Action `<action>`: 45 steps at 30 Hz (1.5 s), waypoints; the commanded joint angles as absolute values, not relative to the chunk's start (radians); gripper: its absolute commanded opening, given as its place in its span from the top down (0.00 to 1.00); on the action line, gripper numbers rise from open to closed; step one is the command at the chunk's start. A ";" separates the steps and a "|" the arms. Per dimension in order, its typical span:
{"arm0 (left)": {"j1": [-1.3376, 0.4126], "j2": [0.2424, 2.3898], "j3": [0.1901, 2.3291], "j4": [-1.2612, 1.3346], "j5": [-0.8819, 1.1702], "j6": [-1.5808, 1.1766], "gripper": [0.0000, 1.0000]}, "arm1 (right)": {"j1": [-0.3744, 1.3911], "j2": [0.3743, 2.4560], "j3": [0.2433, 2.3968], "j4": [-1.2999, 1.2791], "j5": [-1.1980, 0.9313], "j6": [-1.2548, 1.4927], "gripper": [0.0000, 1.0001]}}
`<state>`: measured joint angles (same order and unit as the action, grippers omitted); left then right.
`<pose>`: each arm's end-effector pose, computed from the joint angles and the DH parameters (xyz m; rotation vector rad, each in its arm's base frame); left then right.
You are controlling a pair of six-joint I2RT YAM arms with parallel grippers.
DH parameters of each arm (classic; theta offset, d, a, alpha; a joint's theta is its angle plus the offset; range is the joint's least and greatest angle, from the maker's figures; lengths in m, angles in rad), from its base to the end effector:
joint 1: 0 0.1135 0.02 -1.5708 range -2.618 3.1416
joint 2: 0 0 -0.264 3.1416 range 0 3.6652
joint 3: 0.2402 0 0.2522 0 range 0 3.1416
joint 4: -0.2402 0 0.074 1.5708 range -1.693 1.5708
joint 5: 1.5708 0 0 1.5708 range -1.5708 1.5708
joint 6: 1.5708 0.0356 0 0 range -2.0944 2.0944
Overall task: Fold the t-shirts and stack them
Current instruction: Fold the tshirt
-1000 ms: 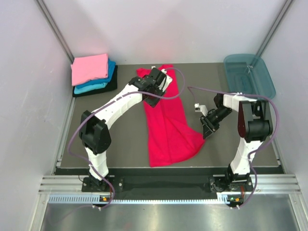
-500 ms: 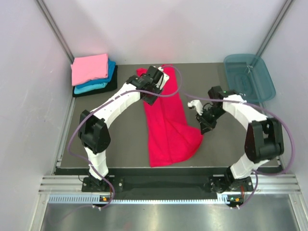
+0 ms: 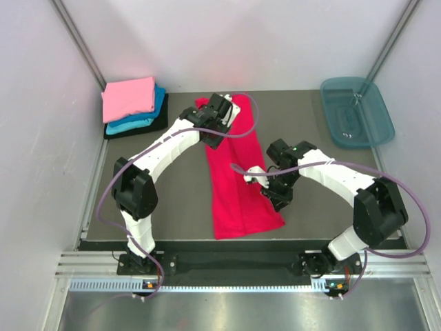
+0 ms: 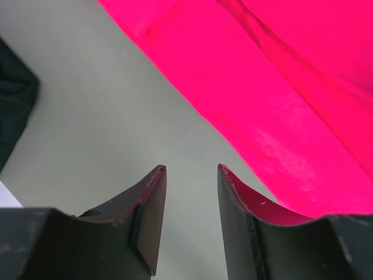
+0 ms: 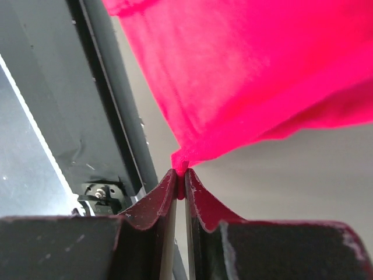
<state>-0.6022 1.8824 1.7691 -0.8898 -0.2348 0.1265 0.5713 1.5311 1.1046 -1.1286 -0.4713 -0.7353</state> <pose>0.3422 -0.2251 0.3051 0.8218 2.3995 0.1163 0.2091 0.1537 0.2249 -1.8302 2.3818 0.7169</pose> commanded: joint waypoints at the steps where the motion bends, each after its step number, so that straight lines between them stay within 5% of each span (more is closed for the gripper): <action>1: -0.592 1.827 1.782 -0.848 -0.259 0.129 0.55 | 0.630 1.483 1.109 -1.140 -0.451 -0.715 0.90; 27: -0.528 1.770 1.738 -0.835 -0.298 0.140 0.55 | 0.887 1.684 1.190 -1.017 -0.532 -0.623 0.89; 31: -0.511 1.767 1.738 -0.831 -0.299 0.140 0.55 | 0.914 1.709 1.192 -1.005 -0.554 -0.614 0.84; 34: -0.503 1.756 1.743 -0.833 -0.320 0.141 0.55 | 0.923 1.727 1.206 -1.023 -0.603 -0.626 0.70; 39: -0.497 1.694 1.792 -0.876 -0.319 0.112 0.30 | 0.920 1.619 1.233 -1.058 -0.635 -0.612 0.62; 45: -0.489 1.603 1.720 -0.977 -0.177 -0.130 0.31 | 0.763 1.471 1.132 -1.033 -0.672 -0.504 0.66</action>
<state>-0.4973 1.6955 1.7420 -0.9161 -0.2634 0.0254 0.8642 1.5753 1.1706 -1.0397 -0.6106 -0.5781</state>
